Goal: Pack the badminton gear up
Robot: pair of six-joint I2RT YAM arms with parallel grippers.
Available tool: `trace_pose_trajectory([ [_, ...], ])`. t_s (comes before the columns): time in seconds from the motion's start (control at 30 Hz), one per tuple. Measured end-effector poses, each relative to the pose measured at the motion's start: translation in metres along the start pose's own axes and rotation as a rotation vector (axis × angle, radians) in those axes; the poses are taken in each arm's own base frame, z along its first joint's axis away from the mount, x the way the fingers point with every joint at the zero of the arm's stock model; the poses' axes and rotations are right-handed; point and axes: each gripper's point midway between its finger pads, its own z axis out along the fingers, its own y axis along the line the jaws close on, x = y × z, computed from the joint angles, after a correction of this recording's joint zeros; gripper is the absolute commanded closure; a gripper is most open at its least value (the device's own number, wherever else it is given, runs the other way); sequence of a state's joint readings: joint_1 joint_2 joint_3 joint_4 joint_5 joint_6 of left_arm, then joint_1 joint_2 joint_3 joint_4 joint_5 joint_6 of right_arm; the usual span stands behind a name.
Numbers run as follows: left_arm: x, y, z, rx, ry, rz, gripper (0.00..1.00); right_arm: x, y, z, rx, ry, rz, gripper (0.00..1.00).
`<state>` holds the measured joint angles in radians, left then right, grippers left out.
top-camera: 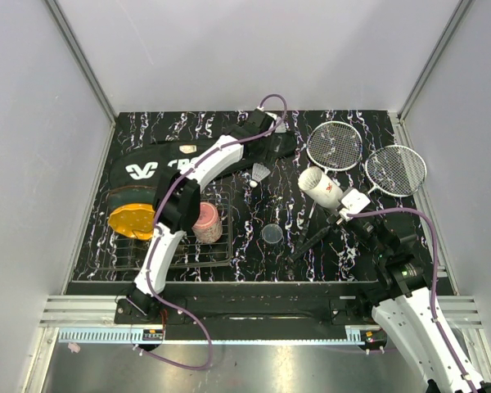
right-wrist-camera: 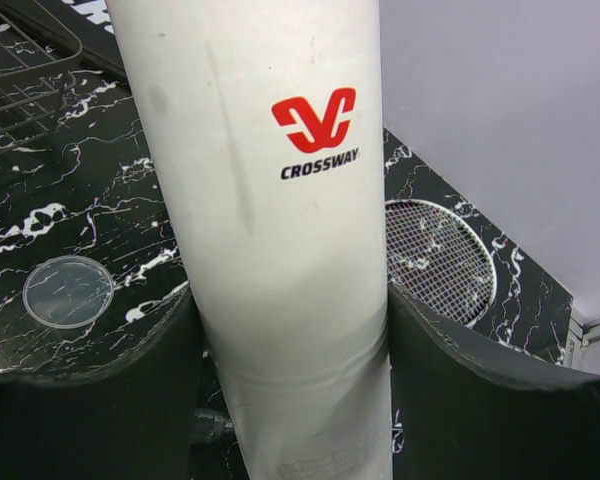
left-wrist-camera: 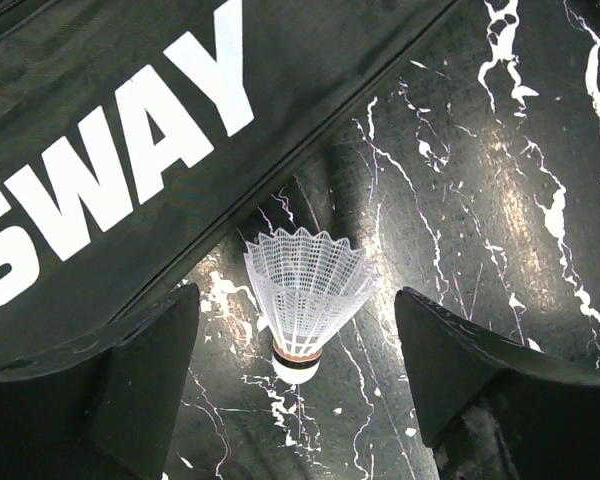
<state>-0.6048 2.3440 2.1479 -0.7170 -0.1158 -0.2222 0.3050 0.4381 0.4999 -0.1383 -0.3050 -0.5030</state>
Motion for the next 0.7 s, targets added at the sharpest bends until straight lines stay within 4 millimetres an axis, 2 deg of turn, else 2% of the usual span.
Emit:
trace_pose_trajectory([
  [0.13,0.009,-0.005,0.007,0.042,0.002,0.035,0.16,0.0,0.0,0.0,0.001,-0.002,0.001,0.81],
  [0.27,0.051,-0.004,0.014,0.076,0.087,0.068,0.15,-0.001,0.0,0.0,0.002,-0.005,0.002,0.82],
  [0.37,0.068,-0.004,0.017,0.092,0.128,0.083,0.18,-0.001,0.0,0.0,0.002,-0.007,0.003,0.81],
  [0.7,0.057,-0.009,0.018,0.114,0.093,0.105,0.37,-0.001,0.0,0.0,0.002,-0.007,0.003,0.81],
])
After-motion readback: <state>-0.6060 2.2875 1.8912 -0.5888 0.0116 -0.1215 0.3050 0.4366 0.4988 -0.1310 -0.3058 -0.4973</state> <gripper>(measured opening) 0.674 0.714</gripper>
